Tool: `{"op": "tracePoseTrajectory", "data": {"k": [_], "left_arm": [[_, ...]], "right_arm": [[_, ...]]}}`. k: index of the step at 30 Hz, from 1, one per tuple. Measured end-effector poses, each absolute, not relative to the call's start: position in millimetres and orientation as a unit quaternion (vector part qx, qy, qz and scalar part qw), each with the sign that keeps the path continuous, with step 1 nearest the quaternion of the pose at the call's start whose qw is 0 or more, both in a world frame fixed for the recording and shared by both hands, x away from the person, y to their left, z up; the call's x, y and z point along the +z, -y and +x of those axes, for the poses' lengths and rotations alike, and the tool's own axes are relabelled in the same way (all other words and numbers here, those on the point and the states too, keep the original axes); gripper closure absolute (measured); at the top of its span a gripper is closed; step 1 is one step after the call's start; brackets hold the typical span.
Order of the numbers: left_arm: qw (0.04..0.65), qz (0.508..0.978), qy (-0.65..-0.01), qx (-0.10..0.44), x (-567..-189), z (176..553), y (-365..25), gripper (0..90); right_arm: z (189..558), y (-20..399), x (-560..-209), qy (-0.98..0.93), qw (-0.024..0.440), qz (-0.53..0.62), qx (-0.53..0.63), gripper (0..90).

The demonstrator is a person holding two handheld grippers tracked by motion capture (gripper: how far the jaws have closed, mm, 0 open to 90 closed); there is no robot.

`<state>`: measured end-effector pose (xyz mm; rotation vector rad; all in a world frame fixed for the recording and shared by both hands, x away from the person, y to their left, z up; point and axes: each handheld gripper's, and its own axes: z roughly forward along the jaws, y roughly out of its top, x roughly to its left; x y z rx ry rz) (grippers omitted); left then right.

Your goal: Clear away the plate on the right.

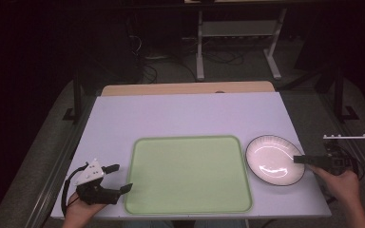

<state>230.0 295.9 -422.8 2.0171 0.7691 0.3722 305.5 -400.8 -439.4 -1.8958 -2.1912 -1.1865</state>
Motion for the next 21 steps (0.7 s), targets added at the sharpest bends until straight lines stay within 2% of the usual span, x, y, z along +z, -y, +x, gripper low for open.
{"op": "tracePoseTrajectory", "data": {"k": [3, 8, 21], "left_arm": [[0.459, 0.818, -0.313, 0.15, -423, 230, -296, 15.7], [0.458, 0.819, -0.312, 0.15, -423, 230, -296, 15.7], [0.458, 0.818, -0.313, 0.15, -423, 230, -296, 15.8]], "right_arm": [[307, 402, -440, 0.691, 0.013, -0.615, -0.379, 67.2], [308, 406, -443, 0.681, 0.024, -0.622, -0.386, 70.7], [310, 403, -451, 0.676, 0.036, -0.628, -0.384, 74.1]]}}
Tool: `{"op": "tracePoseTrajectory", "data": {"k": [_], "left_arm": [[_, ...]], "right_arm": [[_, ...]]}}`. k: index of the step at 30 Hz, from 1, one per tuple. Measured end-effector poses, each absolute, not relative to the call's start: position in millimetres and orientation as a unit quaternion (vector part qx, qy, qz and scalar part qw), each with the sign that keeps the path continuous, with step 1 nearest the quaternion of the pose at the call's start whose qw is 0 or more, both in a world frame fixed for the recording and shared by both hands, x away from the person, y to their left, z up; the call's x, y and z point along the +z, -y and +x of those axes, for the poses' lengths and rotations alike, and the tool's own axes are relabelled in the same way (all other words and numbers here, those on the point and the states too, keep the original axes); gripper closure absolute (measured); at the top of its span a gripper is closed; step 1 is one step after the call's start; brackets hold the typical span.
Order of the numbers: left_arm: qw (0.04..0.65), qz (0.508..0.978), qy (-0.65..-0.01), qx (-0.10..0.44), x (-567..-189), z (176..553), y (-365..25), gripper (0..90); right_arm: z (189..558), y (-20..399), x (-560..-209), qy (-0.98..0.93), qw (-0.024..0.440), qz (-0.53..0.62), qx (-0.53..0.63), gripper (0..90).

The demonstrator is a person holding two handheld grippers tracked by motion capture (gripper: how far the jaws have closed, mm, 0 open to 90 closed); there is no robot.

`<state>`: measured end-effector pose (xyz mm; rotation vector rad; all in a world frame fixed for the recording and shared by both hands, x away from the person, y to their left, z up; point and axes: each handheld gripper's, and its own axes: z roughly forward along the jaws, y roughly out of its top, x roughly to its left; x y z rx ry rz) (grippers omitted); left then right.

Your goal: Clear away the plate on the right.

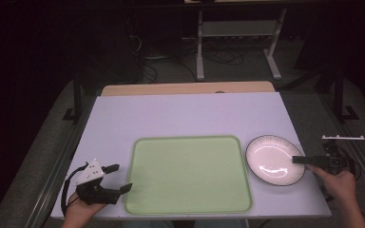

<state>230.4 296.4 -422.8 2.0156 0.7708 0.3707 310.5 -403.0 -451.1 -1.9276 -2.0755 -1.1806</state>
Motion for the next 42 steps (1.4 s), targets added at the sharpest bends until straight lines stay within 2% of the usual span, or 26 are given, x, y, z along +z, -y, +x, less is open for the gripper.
{"op": "tracePoseTrajectory", "data": {"k": [23, 42], "left_arm": [[0.456, 0.819, -0.313, 0.151, -423, 230, -297, 15.9], [0.458, 0.818, -0.315, 0.151, -423, 230, -298, 15.9]], "right_arm": [[312, 409, -460, 0.612, 0.089, -0.664, -0.42, 81.0], [308, 411, -458, 0.573, 0.105, -0.67, -0.46, 81.0]]}}
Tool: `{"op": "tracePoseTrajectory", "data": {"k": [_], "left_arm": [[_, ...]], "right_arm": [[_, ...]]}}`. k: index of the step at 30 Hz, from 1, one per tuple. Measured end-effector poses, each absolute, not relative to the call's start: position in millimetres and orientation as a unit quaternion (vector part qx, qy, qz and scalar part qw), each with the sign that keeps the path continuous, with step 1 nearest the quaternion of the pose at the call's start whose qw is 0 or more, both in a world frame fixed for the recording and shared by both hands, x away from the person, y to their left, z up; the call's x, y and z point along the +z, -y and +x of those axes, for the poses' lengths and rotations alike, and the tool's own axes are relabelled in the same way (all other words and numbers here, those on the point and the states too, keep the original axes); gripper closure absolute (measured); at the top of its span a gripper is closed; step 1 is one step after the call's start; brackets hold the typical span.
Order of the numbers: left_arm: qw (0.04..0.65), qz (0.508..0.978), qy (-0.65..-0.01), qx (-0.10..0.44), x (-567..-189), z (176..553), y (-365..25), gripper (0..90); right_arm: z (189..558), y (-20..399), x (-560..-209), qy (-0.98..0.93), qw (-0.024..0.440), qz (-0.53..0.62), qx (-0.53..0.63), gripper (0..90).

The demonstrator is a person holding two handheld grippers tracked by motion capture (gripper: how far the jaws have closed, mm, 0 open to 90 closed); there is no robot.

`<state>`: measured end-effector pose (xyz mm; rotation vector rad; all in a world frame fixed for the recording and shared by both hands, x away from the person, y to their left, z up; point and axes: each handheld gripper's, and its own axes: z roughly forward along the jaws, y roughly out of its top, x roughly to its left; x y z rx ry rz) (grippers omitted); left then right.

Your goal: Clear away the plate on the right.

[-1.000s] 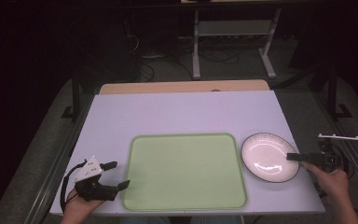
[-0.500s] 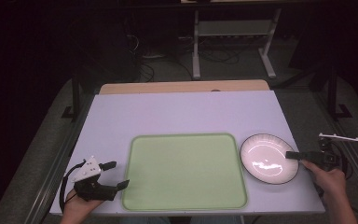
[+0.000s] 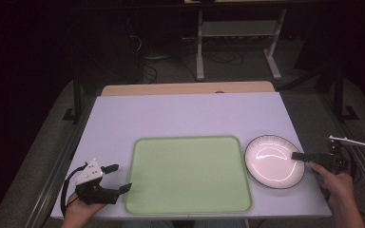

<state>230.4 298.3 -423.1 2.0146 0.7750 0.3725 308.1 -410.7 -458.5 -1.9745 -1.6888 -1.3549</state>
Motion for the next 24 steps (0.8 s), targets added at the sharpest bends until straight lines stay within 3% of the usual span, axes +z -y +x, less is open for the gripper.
{"op": "tracePoseTrajectory", "data": {"k": [24], "left_arm": [[0.462, 0.813, -0.32, 0.152, -422, 231, -302, 15.9]], "right_arm": [[295, 410, -423, 0.553, 0.078, -0.665, -0.496, 78.7]]}}
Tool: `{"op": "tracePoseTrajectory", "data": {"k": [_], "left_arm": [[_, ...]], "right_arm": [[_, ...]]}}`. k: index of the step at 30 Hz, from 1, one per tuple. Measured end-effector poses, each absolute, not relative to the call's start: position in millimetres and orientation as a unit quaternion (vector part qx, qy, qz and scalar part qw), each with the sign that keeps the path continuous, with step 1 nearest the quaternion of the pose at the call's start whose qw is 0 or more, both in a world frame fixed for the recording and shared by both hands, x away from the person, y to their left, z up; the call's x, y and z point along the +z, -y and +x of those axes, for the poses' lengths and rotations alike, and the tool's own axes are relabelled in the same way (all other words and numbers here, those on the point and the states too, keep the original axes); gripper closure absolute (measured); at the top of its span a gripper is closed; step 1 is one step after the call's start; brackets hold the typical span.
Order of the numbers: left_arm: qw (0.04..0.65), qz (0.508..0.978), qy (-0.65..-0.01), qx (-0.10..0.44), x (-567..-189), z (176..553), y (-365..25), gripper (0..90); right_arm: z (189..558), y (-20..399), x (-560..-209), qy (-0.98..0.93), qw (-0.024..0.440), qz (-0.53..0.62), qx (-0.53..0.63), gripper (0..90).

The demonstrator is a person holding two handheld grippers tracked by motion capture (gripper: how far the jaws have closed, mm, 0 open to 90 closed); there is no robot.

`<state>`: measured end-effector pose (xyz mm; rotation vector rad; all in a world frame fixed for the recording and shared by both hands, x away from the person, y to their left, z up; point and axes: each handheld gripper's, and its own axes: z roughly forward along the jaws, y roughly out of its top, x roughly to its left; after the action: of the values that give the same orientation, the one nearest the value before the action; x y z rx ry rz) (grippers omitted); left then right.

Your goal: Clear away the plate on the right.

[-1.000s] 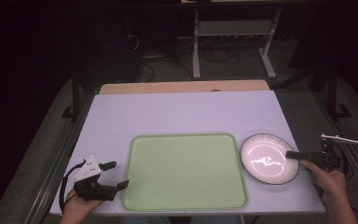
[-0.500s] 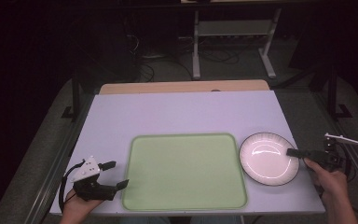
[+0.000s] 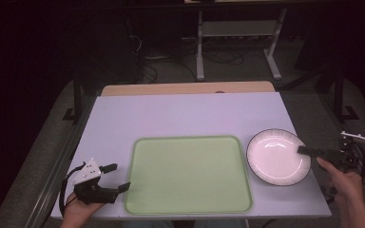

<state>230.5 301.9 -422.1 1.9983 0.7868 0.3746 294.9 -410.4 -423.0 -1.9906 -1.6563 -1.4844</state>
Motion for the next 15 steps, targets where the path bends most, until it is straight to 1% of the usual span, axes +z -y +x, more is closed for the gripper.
{"op": "tracePoseTrajectory", "data": {"k": [10, 15], "left_arm": [[0.464, 0.81, -0.323, 0.154, -422, 231, -304, 15.9], [0.464, 0.81, -0.323, 0.154, -421, 231, -305, 15.9]], "right_arm": [[302, 391, -407, 0.577, 0.08, -0.639, -0.503, 78.4], [308, 373, -394, 0.597, 0.081, -0.621, -0.501, 78.0]]}}
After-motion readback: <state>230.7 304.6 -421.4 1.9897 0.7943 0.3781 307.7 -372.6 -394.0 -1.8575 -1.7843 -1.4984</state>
